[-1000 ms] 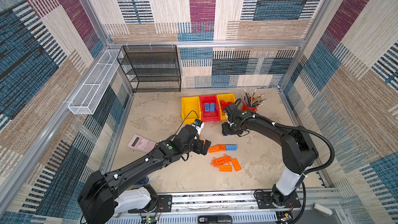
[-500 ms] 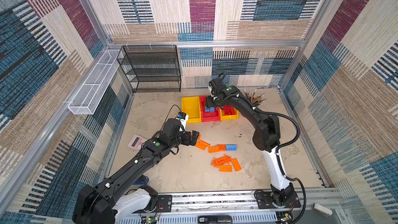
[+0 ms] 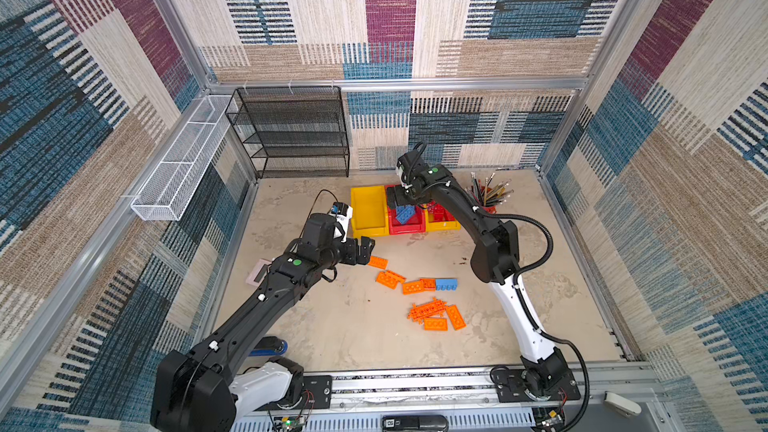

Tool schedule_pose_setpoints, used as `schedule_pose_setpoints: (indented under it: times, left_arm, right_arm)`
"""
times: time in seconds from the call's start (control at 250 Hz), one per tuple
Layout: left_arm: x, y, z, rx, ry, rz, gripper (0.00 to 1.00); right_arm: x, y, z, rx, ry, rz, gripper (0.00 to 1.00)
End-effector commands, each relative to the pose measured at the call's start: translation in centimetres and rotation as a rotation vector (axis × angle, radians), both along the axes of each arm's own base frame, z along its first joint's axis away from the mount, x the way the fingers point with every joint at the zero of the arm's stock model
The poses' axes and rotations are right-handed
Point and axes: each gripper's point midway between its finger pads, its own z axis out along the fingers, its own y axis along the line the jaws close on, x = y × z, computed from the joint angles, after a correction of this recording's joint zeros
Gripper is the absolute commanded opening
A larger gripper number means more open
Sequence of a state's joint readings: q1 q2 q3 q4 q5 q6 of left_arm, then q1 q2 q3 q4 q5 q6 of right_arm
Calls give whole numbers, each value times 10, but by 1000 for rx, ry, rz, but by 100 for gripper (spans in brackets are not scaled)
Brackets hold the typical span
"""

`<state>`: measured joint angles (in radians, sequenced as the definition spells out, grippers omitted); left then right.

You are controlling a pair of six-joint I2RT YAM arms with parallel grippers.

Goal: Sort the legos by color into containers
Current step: 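Move the right gripper back to the last blue brick among orange bricks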

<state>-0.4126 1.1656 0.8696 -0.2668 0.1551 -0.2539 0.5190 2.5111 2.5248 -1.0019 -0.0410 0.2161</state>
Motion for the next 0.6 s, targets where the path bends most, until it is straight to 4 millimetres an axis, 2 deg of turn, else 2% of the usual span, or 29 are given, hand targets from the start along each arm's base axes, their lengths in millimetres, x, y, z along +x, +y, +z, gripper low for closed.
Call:
schedule_pose_setpoints:
  times: [0.0,0.1,0.252,0.436,0.596]
  left_arm:
    - [-1,-6,5,-6,-10,-51,99]
    - [-4,-10,6,-20,-8,-76,99]
    - [-15,-17,6,-42,1,-107,99]
    - [-42,-37,0,-36,6,-167,99]
    - [-77,-64,-12,-16,26,-243,99]
  right_arm:
    - [1,-3,51,33,-95,-5,99]
    - [-13,-15,64,19,-87,-23,99]
    - [-52,-39,55,-22,-24,-67,99]
    - [-124,-71,29,-5,56,-125,98]
    - [-193,-99,-7,4,158,-167,96]
